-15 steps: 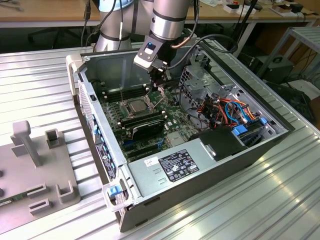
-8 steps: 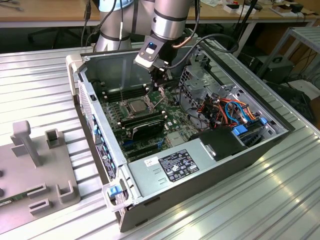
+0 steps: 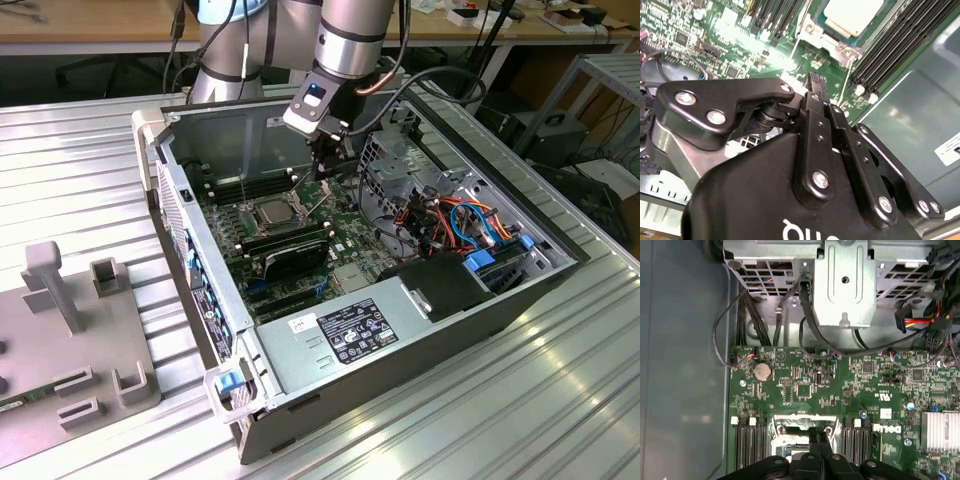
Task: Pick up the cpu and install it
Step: 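Close the cpu cover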
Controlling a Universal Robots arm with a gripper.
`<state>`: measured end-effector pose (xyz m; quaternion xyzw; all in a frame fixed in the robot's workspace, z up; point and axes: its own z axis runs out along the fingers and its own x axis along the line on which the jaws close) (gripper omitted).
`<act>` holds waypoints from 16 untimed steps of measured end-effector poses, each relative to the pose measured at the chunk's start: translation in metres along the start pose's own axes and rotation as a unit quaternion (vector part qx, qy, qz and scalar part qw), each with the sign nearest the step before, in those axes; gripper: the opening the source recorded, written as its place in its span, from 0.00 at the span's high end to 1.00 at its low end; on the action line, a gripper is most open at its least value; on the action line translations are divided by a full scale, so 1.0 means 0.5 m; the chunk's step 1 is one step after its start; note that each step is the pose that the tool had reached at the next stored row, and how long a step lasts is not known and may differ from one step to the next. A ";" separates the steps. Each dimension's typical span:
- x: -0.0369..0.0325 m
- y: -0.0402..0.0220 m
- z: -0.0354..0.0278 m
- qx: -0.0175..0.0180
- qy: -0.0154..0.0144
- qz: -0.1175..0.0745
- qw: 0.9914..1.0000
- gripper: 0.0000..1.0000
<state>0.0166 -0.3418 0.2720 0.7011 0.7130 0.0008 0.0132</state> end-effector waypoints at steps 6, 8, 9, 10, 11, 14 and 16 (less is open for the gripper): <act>-0.001 0.029 0.000 0.000 0.000 0.000 1.000 0.89; -0.001 0.043 0.001 0.000 0.000 0.000 1.000 0.89; -0.001 0.047 0.001 0.000 0.000 0.000 1.000 0.89; -0.001 0.050 0.001 0.000 0.000 0.000 1.000 0.89; -0.001 0.054 0.001 0.000 0.000 0.000 1.000 0.89; -0.001 0.061 0.002 0.000 0.000 0.000 1.000 0.89; -0.001 0.062 0.006 0.000 0.000 0.000 1.000 0.89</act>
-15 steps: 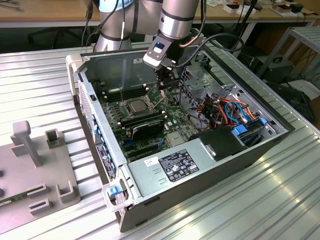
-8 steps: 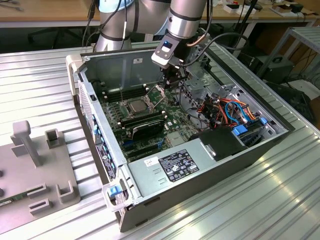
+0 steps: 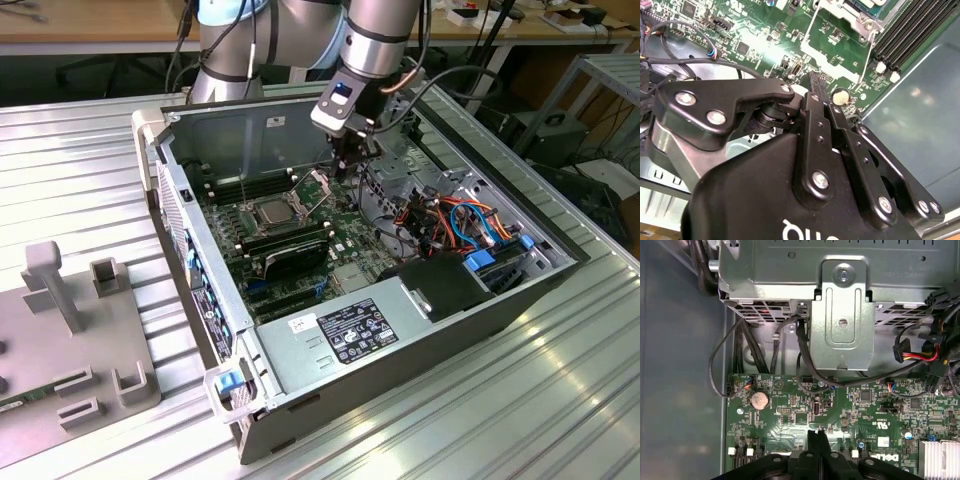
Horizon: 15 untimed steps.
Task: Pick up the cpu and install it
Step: 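Close the cpu cover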
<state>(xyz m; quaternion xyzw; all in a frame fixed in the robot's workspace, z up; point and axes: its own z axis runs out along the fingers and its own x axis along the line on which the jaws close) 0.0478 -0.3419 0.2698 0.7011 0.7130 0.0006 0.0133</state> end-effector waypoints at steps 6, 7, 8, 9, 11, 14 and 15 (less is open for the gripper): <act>0.000 0.006 0.015 0.000 0.000 0.000 1.000 0.89; 0.000 0.006 0.017 0.000 0.000 0.000 1.000 0.89; 0.000 0.006 0.023 0.000 0.000 0.000 1.000 0.89; 0.000 0.006 0.026 0.000 0.000 0.000 1.000 0.89; 0.000 0.006 0.029 0.000 0.000 0.000 1.000 0.89; 0.003 0.006 0.030 0.000 0.000 0.000 1.000 0.89; 0.005 0.006 0.030 0.000 0.000 0.000 1.000 0.89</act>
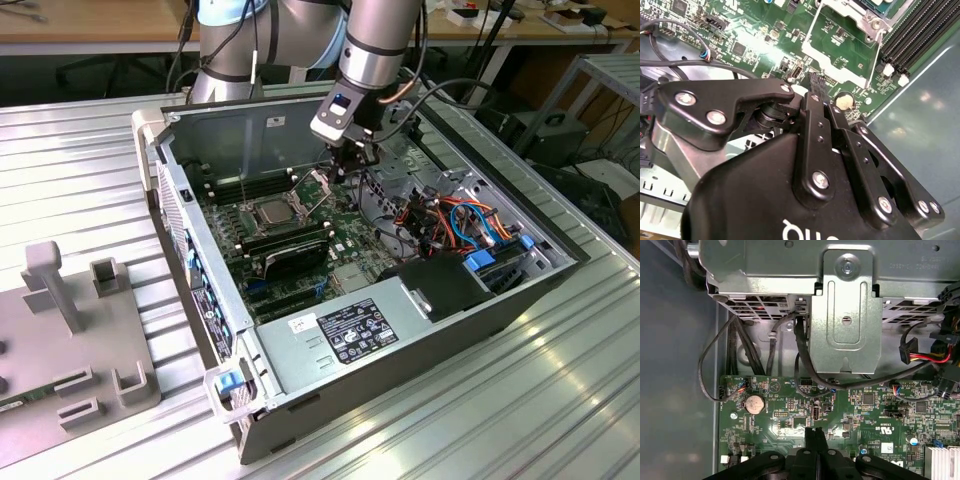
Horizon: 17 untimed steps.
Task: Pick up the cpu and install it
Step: 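Close the cpu cover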
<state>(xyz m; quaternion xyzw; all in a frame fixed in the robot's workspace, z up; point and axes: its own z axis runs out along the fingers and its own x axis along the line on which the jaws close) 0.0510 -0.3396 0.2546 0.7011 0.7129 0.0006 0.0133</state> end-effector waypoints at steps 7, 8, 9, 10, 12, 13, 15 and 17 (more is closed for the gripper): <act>0.013 0.000 0.007 0.000 0.000 0.000 1.000 0.89; 0.014 0.000 0.008 0.000 0.000 0.000 1.000 0.89; 0.015 0.000 0.009 0.000 0.000 0.000 1.000 0.89; 0.015 0.000 0.009 0.000 0.000 0.000 1.000 0.89; 0.015 0.000 0.009 0.000 0.000 0.000 1.000 0.89; 0.015 -0.001 0.009 0.000 0.000 0.000 1.000 0.89; 0.016 -0.002 0.009 0.000 0.000 0.000 1.000 0.89; 0.017 -0.005 0.009 0.000 0.001 0.000 1.000 0.89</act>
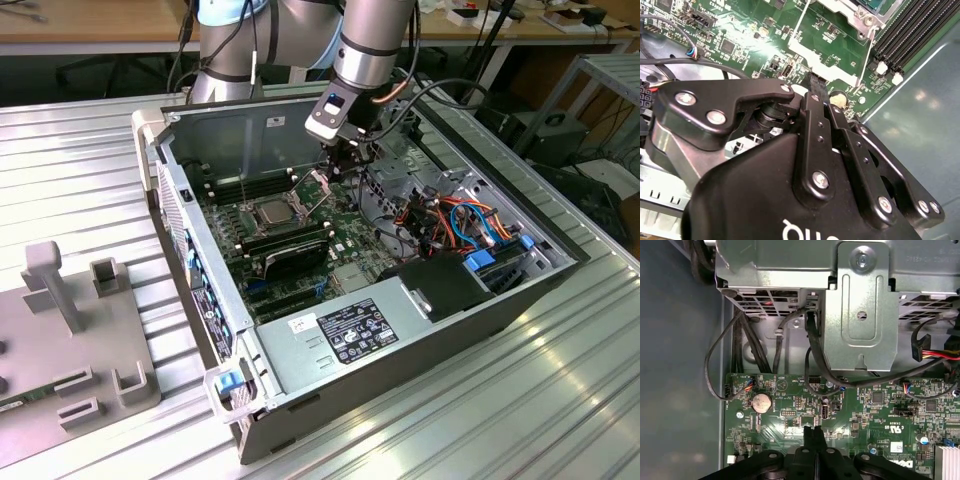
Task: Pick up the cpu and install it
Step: 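Close the cpu cover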
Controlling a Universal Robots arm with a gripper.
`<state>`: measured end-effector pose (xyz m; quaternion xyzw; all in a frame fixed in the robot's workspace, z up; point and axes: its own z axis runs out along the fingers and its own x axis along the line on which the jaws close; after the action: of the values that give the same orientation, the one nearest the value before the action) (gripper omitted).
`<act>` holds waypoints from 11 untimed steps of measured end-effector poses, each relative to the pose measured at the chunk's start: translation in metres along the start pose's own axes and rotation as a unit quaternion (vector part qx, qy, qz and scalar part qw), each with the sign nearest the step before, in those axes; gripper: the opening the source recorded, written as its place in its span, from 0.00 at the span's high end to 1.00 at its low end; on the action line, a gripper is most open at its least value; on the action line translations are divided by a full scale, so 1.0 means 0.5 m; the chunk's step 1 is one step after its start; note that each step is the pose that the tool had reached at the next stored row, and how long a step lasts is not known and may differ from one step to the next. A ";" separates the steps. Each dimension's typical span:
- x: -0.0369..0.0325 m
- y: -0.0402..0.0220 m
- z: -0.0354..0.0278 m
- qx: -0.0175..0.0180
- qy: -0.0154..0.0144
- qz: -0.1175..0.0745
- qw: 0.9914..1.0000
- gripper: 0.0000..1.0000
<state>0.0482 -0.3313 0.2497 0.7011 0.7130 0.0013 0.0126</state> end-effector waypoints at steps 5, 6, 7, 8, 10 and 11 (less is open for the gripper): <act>0.001 -0.012 0.000 0.000 0.001 0.000 1.000 0.89; 0.002 -0.016 0.000 0.000 0.002 0.000 1.000 0.89; 0.002 -0.019 0.000 0.000 0.002 0.000 1.000 0.89; 0.002 -0.028 -0.001 0.000 0.003 0.000 1.000 0.89; 0.003 -0.037 -0.001 0.000 0.004 0.000 1.000 0.89; 0.003 -0.043 -0.001 0.000 0.005 0.000 1.000 0.89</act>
<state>0.0265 -0.3300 0.2497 0.7012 0.7129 0.0049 0.0095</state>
